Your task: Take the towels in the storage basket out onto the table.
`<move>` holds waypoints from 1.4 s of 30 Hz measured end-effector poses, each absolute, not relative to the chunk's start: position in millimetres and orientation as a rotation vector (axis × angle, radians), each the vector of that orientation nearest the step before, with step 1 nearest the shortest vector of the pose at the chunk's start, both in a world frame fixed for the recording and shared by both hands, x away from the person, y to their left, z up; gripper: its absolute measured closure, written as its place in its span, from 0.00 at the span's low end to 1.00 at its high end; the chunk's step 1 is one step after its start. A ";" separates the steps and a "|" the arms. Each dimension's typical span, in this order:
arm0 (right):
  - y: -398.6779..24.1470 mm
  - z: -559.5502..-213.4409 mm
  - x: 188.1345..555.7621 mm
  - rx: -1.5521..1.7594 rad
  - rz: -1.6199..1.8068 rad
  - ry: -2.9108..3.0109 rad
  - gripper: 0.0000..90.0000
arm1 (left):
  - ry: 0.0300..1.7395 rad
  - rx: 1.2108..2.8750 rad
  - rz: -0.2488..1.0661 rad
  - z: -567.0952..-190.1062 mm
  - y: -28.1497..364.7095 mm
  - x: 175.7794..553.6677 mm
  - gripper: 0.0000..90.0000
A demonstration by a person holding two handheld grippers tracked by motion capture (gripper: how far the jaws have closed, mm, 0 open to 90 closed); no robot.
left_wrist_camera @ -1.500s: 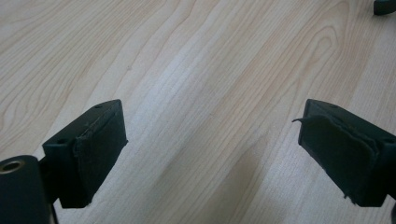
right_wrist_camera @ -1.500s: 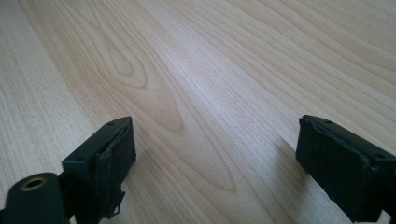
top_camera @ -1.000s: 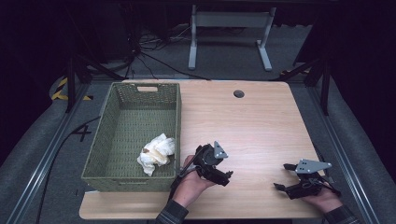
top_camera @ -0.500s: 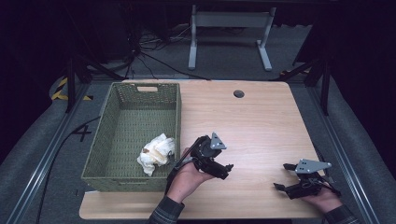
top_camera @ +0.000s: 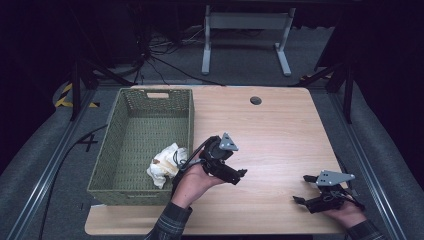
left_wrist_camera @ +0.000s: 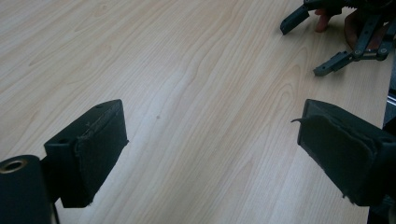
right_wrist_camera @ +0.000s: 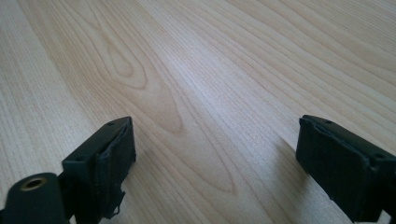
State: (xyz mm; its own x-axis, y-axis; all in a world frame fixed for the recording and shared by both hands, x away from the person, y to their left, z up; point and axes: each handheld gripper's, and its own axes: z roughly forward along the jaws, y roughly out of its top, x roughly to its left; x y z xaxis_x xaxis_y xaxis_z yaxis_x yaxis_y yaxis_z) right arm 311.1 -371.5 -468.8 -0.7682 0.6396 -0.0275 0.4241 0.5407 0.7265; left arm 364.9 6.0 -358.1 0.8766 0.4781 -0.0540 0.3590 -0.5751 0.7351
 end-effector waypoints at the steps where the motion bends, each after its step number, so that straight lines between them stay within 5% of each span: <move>1: -371.5 -468.8 311.0 0.885 1.059 2.491 0.14 | 0.602 2.242 0.194 -356.3 8.8 365.9 0.10; 42: -371.5 -468.8 311.1 0.885 1.059 2.491 0.14 | 0.779 2.132 0.307 -343.2 124.7 375.7 0.11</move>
